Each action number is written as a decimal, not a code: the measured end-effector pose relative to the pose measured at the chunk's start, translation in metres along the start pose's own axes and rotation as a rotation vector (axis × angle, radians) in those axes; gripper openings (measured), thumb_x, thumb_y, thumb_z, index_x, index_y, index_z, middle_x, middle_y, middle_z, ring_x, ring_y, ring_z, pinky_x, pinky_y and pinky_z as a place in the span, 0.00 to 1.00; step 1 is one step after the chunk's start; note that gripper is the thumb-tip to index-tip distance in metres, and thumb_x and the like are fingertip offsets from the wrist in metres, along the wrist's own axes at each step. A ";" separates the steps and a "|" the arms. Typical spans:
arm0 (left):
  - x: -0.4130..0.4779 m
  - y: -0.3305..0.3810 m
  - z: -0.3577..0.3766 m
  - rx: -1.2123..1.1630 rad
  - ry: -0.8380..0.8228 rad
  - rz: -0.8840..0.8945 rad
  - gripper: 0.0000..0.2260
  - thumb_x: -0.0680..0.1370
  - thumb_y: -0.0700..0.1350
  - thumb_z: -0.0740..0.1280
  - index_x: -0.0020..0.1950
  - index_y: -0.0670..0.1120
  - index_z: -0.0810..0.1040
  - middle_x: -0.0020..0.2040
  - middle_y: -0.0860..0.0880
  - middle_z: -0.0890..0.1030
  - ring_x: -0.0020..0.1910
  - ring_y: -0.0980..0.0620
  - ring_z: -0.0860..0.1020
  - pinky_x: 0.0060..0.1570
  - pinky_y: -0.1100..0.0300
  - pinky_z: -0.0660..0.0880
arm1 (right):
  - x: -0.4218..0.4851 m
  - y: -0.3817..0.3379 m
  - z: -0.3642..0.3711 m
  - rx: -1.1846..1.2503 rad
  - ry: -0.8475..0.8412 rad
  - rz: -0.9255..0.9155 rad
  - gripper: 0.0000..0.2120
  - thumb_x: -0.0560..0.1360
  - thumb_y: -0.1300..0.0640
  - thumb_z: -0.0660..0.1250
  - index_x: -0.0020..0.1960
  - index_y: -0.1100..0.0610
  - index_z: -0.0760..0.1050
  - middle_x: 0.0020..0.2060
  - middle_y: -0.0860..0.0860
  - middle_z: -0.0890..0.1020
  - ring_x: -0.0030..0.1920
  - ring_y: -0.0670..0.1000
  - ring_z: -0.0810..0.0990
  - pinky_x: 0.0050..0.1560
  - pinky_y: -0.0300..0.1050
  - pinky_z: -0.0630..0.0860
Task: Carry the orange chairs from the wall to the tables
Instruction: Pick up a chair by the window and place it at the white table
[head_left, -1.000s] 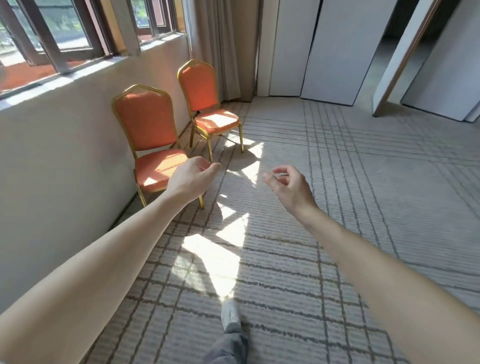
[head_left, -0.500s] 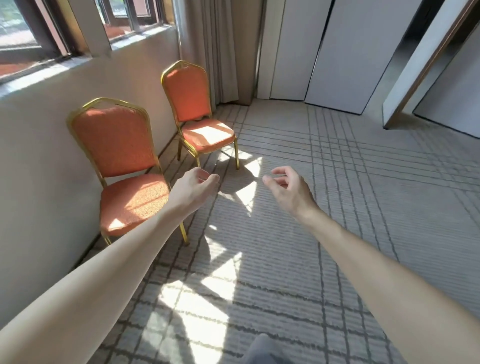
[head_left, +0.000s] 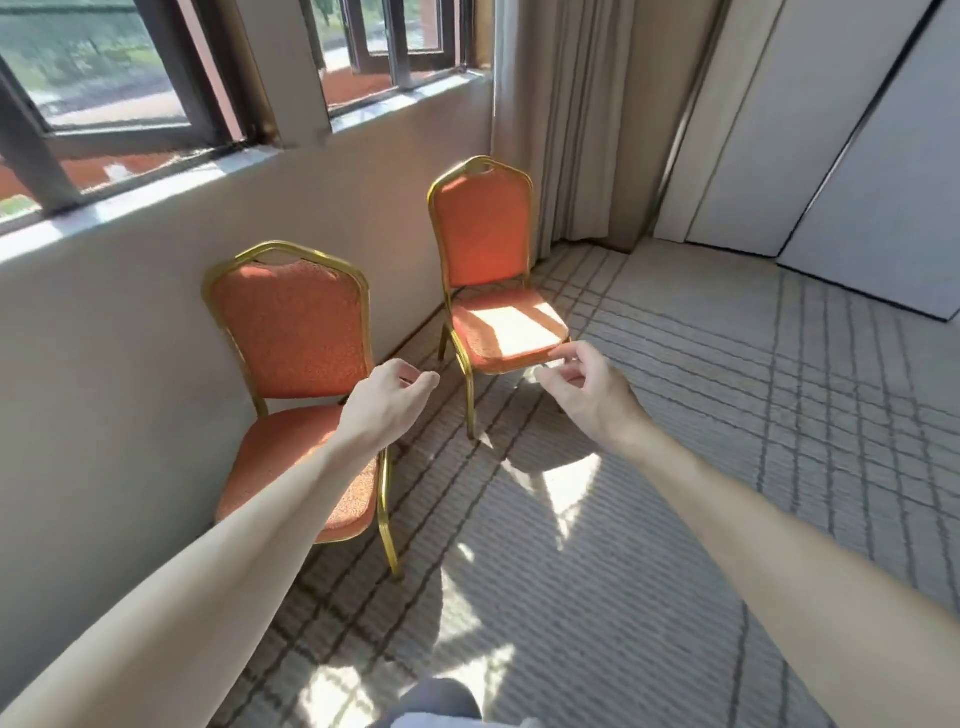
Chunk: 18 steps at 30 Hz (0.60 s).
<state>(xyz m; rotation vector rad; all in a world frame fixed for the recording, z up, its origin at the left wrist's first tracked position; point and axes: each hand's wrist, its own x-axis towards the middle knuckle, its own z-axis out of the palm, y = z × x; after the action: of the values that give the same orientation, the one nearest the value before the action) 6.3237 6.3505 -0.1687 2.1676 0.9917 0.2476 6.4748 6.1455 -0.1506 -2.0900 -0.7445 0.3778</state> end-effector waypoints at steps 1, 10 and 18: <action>0.016 0.001 -0.002 0.002 0.014 -0.019 0.17 0.77 0.62 0.60 0.55 0.52 0.78 0.52 0.51 0.82 0.49 0.48 0.82 0.55 0.48 0.79 | 0.021 -0.002 0.001 -0.005 -0.036 -0.011 0.17 0.75 0.41 0.67 0.59 0.47 0.73 0.47 0.42 0.81 0.50 0.42 0.79 0.50 0.41 0.74; 0.229 -0.036 -0.012 -0.020 0.156 -0.221 0.19 0.78 0.62 0.60 0.59 0.50 0.77 0.58 0.49 0.81 0.56 0.47 0.79 0.59 0.48 0.76 | 0.273 -0.003 0.070 -0.150 -0.304 -0.181 0.19 0.75 0.41 0.67 0.63 0.48 0.71 0.49 0.42 0.80 0.49 0.43 0.80 0.51 0.44 0.78; 0.404 -0.065 -0.060 -0.064 0.229 -0.379 0.22 0.79 0.62 0.60 0.62 0.48 0.76 0.59 0.48 0.81 0.55 0.48 0.78 0.58 0.49 0.76 | 0.487 -0.059 0.133 -0.367 -0.515 -0.330 0.19 0.75 0.41 0.65 0.64 0.45 0.70 0.50 0.40 0.78 0.52 0.44 0.77 0.58 0.49 0.76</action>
<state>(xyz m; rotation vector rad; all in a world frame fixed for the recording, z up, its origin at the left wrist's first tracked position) 6.5354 6.7021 -0.2183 1.8765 1.4787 0.3449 6.7627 6.5636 -0.1789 -2.1676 -1.5378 0.6424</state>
